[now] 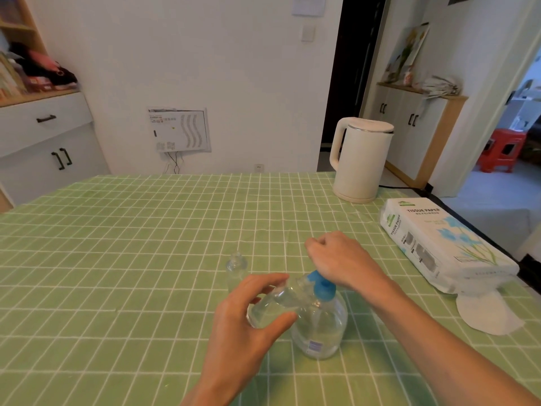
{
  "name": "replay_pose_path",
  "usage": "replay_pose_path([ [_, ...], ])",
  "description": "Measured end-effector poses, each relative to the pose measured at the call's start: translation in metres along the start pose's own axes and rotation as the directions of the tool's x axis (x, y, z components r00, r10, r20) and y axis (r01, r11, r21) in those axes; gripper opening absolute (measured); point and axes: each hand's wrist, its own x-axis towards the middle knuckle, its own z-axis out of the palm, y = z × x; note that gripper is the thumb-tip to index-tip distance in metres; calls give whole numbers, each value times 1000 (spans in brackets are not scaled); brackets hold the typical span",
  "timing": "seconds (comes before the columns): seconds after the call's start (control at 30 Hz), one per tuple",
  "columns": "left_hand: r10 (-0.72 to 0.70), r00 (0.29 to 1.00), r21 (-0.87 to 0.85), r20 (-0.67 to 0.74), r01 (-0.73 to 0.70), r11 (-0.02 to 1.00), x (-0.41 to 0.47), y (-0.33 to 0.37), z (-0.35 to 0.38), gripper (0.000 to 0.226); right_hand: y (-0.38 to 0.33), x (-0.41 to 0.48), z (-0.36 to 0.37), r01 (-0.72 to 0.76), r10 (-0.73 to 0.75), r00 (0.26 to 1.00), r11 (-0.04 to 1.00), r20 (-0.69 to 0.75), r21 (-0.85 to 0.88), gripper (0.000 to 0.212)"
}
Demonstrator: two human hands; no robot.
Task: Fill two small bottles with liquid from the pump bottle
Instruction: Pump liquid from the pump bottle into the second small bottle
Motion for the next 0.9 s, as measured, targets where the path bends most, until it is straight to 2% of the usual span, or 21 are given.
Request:
replay_pose_path([
  [0.4,-22,1000,-8,12,22,1000,0,-9,4,56,3,-5,8,-67,63,997,995,51,70,41],
  [0.63,-31,999,-24,9,31,999,-1,-7,5,57,4,-6,7,-48,47,999,996,21,79,42],
  [0.9,-33,999,-53,2,33,998,1,-1,3,54,0,-2,0,-13,14,1000,1000,-12,10,42],
])
